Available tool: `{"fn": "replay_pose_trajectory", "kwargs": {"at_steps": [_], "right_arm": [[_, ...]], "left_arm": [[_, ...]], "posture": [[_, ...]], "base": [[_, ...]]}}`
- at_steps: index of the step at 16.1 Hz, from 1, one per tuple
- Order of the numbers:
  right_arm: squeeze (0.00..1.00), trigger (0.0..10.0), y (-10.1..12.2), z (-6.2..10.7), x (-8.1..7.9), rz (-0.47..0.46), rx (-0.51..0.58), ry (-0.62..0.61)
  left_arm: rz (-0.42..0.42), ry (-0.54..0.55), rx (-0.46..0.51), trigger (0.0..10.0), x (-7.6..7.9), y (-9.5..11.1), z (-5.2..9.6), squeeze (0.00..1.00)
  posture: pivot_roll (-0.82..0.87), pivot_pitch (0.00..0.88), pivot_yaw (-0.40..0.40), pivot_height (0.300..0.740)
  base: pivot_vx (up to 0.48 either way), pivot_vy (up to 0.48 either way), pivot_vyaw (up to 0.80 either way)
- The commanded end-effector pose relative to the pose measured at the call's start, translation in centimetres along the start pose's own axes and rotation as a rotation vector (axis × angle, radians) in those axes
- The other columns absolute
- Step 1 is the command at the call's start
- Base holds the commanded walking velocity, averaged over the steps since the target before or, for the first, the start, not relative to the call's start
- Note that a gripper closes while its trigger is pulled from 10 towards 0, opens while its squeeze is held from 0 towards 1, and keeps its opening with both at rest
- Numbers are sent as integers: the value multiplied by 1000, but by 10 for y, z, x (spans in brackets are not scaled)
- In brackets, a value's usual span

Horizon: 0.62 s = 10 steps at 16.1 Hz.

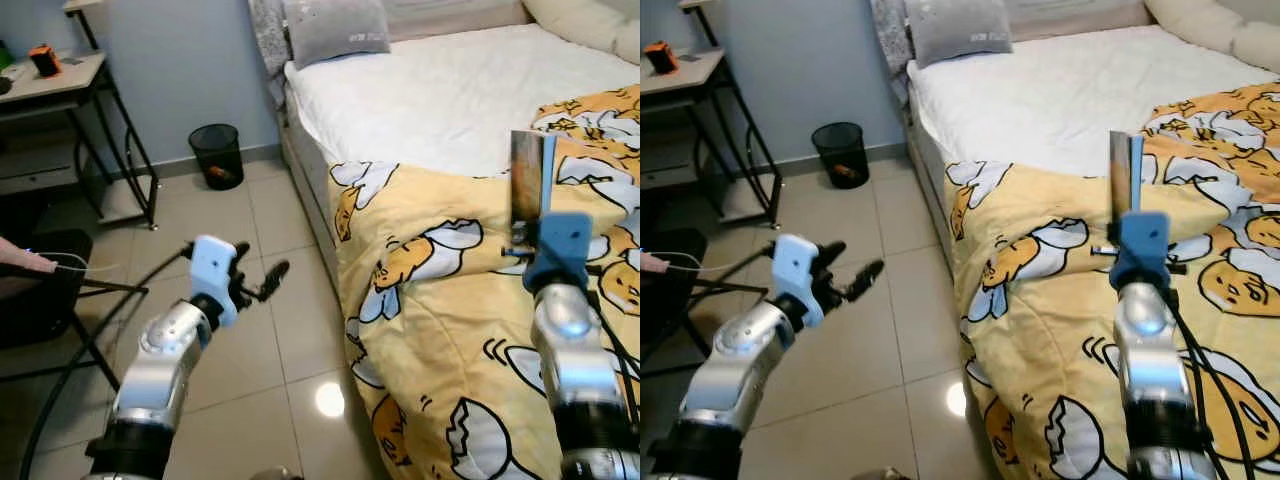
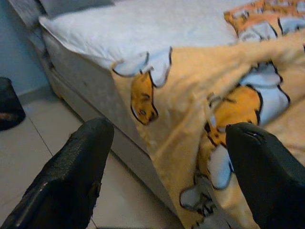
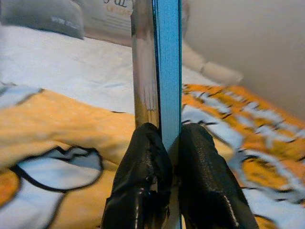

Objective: Clean up the room

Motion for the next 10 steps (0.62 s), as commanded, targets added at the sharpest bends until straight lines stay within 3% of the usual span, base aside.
{"fn": "replay_pose_trajectory", "kwargs": {"at_steps": [1,5,6,7,9,10], "right_arm": [[0,0,28,3,4,169,136,-68],[0,0,30,9,0,343,170,-137],[0,2157,28,10,0,340,163,-144],[0,10000,21,12,1,231,117,-158],[0,10000,4,11,-10,-54,-1,-93],[0,10000,-11,12,-24,-194,-122,-40]], "left_arm": [[-23,13,1,10000,1,0,1,0],[-70,69,34,10000,-3,4,3,0],[-69,74,35,10000,-4,4,4,0],[-63,89,39,10000,-6,4,6,0],[-82,91,42,10000,-5,5,5,0],[-87,103,47,10000,-5,6,5,0]], "posture": [[36,0,77,740],[44,0,82,740],[42,0,86,740],[39,0,91,740],[40,0,90,740],[51,0,76,740]], "base": [[0,0,0],[0,0,0],[0,0,0],[0,0,0],[0,0,0],[0,0,0]]}}
Point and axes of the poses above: a point about 5 cm out from each wrist's last joint towards the gripper, its own z axis pointing back from the gripper into the wrist, its own y axis along the axis of the wrist's last joint, x = y × z, the point moved 5 cm from there along -z, pointing out of the wrist towards the gripper, and after that the axes turned 15 degrees about z, right-handed, at the moved point
